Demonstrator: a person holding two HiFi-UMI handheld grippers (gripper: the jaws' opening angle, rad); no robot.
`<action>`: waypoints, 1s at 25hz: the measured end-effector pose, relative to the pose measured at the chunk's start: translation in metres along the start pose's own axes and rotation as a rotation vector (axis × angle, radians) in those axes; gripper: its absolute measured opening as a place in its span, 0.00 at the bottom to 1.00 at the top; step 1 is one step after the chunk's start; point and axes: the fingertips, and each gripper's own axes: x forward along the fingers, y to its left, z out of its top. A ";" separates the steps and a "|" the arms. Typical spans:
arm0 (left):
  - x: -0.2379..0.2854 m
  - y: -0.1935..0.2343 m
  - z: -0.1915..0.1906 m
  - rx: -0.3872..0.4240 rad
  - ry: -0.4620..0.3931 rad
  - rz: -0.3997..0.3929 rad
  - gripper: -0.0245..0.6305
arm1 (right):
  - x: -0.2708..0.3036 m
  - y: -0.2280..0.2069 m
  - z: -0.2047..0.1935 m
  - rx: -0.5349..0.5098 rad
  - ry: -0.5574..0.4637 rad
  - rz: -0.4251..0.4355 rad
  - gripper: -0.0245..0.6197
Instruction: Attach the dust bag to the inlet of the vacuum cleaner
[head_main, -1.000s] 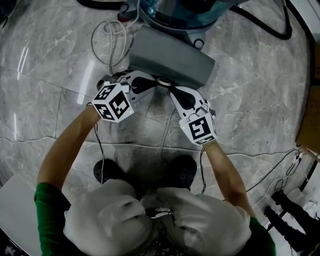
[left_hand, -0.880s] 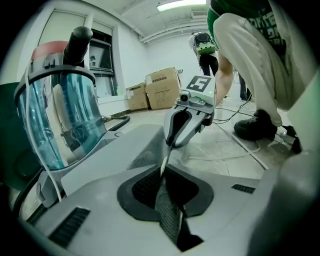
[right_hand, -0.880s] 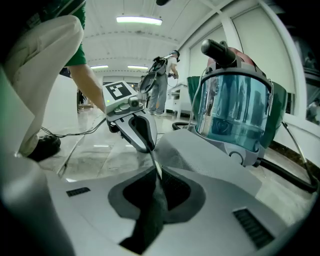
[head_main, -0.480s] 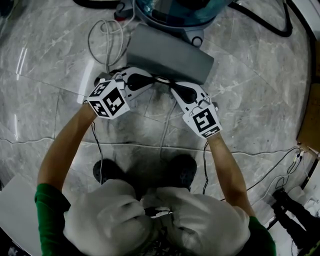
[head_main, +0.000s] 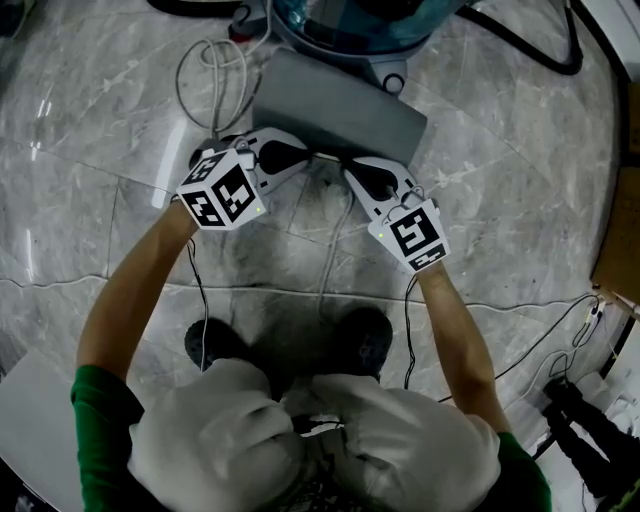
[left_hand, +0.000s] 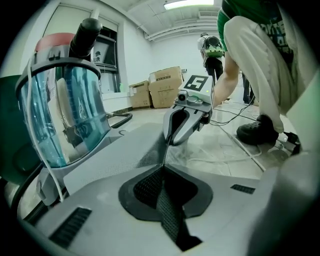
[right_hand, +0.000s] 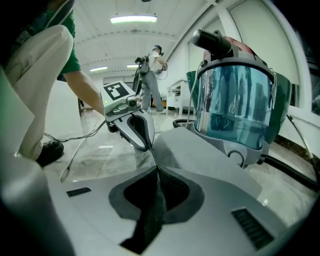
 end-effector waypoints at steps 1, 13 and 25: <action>-0.003 0.000 0.004 -0.001 -0.009 -0.001 0.06 | -0.003 0.000 0.005 0.006 -0.010 0.001 0.08; -0.062 0.013 0.079 0.060 -0.110 0.088 0.06 | -0.054 -0.004 0.089 -0.091 -0.134 -0.024 0.08; -0.133 0.032 0.165 0.125 -0.200 0.227 0.06 | -0.111 -0.005 0.188 -0.186 -0.278 -0.068 0.08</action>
